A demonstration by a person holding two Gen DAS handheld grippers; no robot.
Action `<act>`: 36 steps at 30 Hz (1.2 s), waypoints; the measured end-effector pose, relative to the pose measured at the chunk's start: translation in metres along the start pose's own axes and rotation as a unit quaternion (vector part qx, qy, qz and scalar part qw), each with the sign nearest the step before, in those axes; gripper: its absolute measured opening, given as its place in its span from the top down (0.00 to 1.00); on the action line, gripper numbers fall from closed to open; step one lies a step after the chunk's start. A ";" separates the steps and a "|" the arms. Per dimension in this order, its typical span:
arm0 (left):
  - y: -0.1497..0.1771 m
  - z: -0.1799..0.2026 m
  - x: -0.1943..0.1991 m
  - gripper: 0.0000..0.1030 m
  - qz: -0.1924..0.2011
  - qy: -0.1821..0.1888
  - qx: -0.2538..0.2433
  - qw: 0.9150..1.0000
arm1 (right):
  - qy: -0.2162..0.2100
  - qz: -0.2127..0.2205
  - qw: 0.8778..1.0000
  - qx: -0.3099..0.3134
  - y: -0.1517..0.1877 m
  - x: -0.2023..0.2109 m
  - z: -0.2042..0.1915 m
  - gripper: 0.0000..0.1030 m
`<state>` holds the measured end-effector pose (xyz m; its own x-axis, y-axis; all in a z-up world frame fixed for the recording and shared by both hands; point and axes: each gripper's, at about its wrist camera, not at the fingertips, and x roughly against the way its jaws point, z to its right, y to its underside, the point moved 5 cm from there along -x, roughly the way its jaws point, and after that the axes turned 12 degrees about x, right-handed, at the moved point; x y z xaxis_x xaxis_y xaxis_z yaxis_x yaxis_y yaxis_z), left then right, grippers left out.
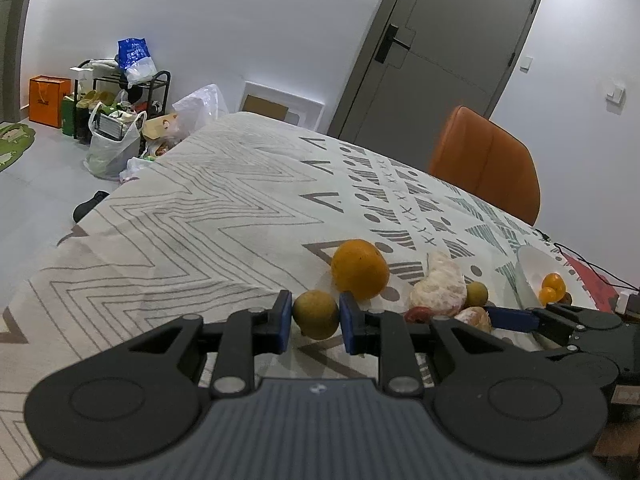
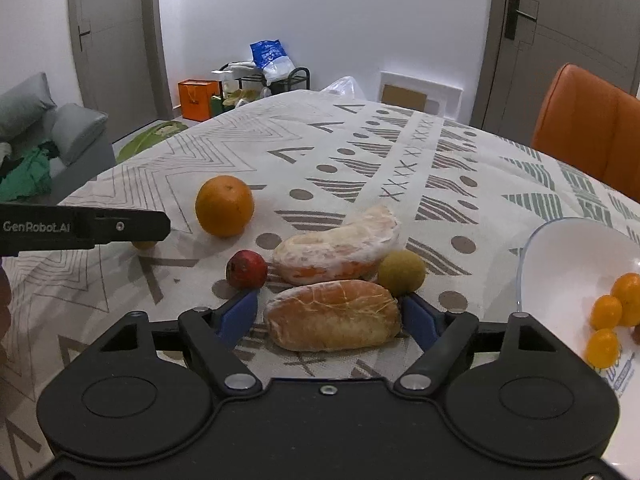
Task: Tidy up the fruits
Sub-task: 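Carry the greenish fruit and pomelo segment over the white bowl and open both tools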
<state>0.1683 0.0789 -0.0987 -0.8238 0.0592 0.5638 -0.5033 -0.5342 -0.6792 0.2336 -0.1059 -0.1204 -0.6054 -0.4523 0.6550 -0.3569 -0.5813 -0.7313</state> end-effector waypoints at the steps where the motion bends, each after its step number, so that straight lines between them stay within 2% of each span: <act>1: 0.000 0.000 0.000 0.77 0.001 0.000 0.000 1.000 | 0.002 0.000 1.000 0.002 -0.001 0.001 0.000 0.35; 6: 0.000 0.002 0.003 0.77 0.002 0.001 -0.003 1.000 | -0.002 0.004 1.000 -0.004 0.000 0.006 -0.001 0.37; 22: 0.002 0.044 0.011 0.77 0.007 0.019 -0.046 0.999 | 0.009 0.072 0.997 -0.040 -0.008 0.056 0.024 0.38; 36: 0.021 0.090 0.003 0.77 -0.006 0.042 -0.081 0.996 | 0.052 0.085 0.991 -0.087 0.023 0.087 0.068 0.38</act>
<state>0.1788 -0.0081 -0.0683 -0.8332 0.1385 0.5353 -0.5427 -0.3901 -0.7438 0.2212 -0.2043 -0.0669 -0.7346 -0.4562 0.5023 -0.3547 -0.3728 -0.8574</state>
